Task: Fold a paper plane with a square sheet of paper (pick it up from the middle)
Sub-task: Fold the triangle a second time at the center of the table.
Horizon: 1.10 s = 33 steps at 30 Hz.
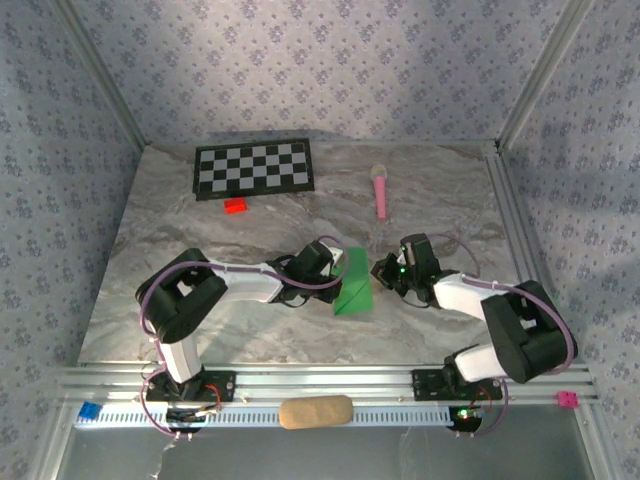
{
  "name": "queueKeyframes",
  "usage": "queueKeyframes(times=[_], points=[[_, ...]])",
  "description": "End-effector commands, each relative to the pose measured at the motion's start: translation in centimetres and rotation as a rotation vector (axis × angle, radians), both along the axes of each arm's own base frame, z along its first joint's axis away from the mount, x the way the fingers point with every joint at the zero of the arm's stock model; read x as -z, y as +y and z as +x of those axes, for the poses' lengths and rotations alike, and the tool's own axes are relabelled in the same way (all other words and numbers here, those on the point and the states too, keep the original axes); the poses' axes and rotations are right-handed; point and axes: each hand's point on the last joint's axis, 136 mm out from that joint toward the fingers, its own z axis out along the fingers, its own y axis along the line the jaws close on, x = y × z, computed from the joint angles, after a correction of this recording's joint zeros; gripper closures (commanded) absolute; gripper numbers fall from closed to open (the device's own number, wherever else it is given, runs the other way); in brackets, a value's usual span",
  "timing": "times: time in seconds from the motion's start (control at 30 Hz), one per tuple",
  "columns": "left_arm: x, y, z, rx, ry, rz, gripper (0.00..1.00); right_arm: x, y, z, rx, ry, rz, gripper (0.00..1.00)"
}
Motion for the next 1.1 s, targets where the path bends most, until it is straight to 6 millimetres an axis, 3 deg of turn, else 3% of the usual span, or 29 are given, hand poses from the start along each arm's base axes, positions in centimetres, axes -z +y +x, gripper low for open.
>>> queueKeyframes(times=[0.0, 0.1, 0.33, 0.53, 0.83, 1.03, 1.07], points=[[1.6, 1.3, -0.6, 0.004, 0.032, 0.068, 0.99, -1.9, 2.1, -0.4, -0.094, -0.039, 0.009, 1.00], [1.6, 1.2, -0.6, 0.005, 0.032, 0.066, 0.99, -1.5, 3.8, -1.1, -0.148, 0.005, 0.022, 1.00], [1.7, 1.2, -0.6, 0.007, 0.037, 0.065, 0.99, 0.6, 5.3, -1.8, -0.169, 0.075, 0.041, 1.00], [1.8, 1.3, -0.7, 0.009, 0.040, 0.068, 0.99, 2.5, 4.9, -2.8, -0.184, 0.132, 0.008, 1.00], [1.1, 0.9, -0.6, 0.003, 0.041, 0.046, 0.96, 6.0, 2.4, -4.9, -0.157, 0.205, -0.068, 1.00], [-1.0, 1.0, 0.0, -0.047, 0.033, 0.036, 0.85, 6.2, 1.8, -5.0, -0.151, 0.197, -0.076, 1.00], [-1.5, 1.1, 0.2, -0.062, 0.034, 0.042, 0.79, 6.1, 1.8, -5.0, -0.148, 0.194, -0.077, 1.00]])
